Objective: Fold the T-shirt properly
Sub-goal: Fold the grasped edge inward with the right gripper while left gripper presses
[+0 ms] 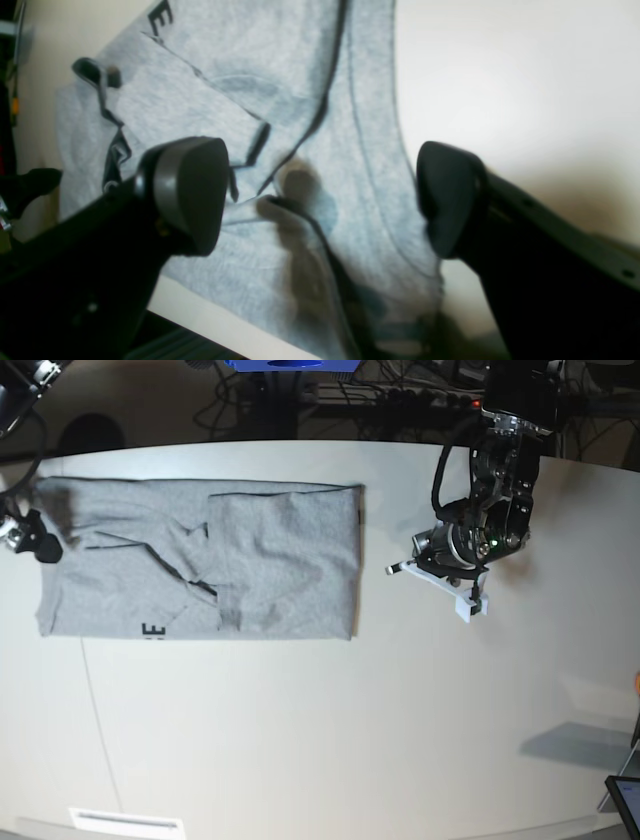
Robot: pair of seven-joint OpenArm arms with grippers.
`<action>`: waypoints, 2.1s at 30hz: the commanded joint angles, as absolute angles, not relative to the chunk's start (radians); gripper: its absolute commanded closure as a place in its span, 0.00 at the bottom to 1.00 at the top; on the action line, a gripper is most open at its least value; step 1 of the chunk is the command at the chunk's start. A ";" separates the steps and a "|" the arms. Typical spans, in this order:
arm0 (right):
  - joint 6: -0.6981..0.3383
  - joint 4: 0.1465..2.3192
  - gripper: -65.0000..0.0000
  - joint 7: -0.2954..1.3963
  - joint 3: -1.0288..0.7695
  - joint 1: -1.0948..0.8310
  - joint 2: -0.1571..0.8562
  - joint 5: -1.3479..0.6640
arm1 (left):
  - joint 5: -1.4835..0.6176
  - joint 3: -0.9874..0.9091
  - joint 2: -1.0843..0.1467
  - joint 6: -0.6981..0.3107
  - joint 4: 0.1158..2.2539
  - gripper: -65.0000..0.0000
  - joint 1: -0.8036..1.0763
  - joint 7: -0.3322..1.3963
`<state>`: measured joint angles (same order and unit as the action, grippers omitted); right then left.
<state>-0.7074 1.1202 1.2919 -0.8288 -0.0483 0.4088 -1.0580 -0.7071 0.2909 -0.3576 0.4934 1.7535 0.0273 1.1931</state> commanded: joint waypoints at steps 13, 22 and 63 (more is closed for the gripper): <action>-0.676 1.130 0.12 1.336 -0.819 -0.101 0.384 -1.267 | -0.707 0.288 -0.364 0.493 1.765 1.00 0.015 1.191; -0.673 1.130 0.12 1.326 -0.719 -0.076 0.380 -1.262 | -0.707 0.288 -0.361 0.493 1.768 1.00 0.015 1.191; -0.627 1.241 1.00 1.314 -0.713 -0.070 0.358 -1.237 | -0.708 0.395 -0.289 0.493 1.741 1.00 -0.013 1.191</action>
<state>-0.6147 1.2209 1.3334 -0.7105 -0.0860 0.3325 -1.1976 -0.7105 0.3939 -0.2874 0.4927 1.7359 -0.0082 1.1786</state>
